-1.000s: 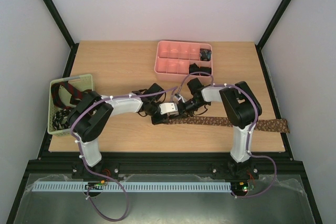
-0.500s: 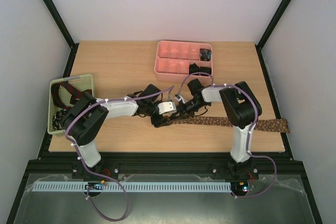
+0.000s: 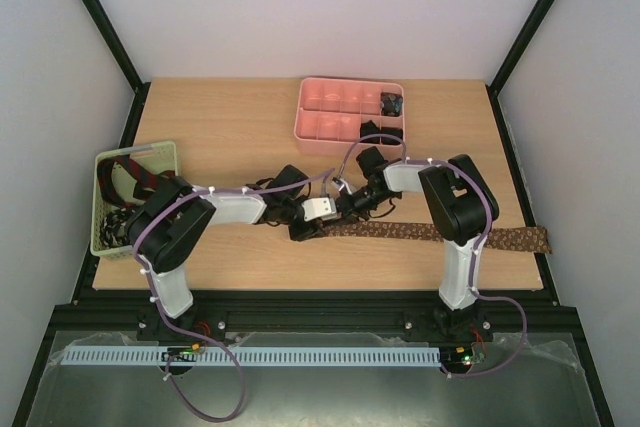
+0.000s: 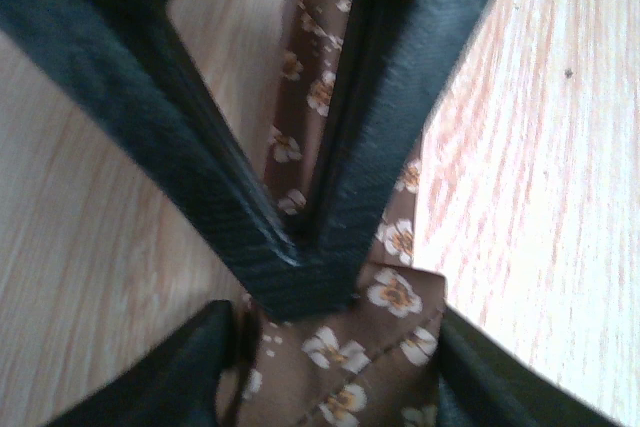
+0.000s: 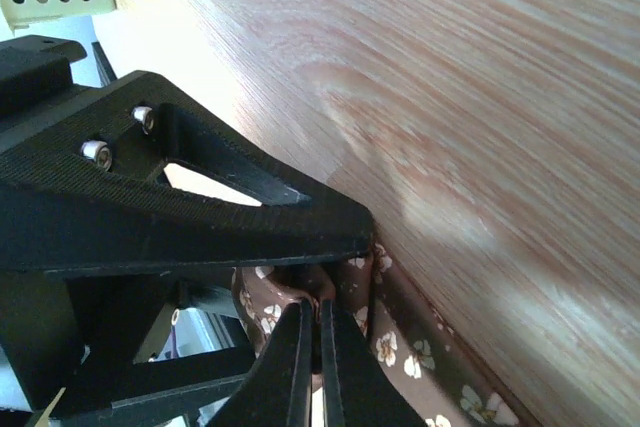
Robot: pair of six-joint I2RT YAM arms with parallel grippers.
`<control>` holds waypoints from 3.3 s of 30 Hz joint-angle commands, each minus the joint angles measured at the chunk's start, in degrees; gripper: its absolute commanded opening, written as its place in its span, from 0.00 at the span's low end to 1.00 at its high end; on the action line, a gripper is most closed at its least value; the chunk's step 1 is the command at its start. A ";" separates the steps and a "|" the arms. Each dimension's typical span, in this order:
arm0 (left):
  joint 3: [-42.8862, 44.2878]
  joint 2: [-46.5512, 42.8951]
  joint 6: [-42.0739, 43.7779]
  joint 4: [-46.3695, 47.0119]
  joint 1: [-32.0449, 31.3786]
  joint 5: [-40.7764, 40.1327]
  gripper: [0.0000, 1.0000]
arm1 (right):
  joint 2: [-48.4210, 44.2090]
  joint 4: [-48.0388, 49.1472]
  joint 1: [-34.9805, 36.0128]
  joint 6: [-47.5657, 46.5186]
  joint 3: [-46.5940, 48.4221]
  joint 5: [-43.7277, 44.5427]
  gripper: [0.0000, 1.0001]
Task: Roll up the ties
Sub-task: Roll the tie at the center of the board.
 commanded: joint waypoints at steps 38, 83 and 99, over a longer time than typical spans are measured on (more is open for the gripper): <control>-7.17 1.07 -0.47 11.57 -2.93 -0.90 0.68 | -0.33 -9.85 -1.70 -5.49 -1.51 0.54 0.01; -15.52 -0.97 -2.62 31.45 1.89 14.51 0.48 | 5.44 -10.46 -2.33 -8.09 -1.90 13.36 0.01; -9.93 3.36 -5.73 35.98 -2.16 11.79 0.37 | 6.21 -10.78 -2.36 -8.49 -1.84 12.50 0.01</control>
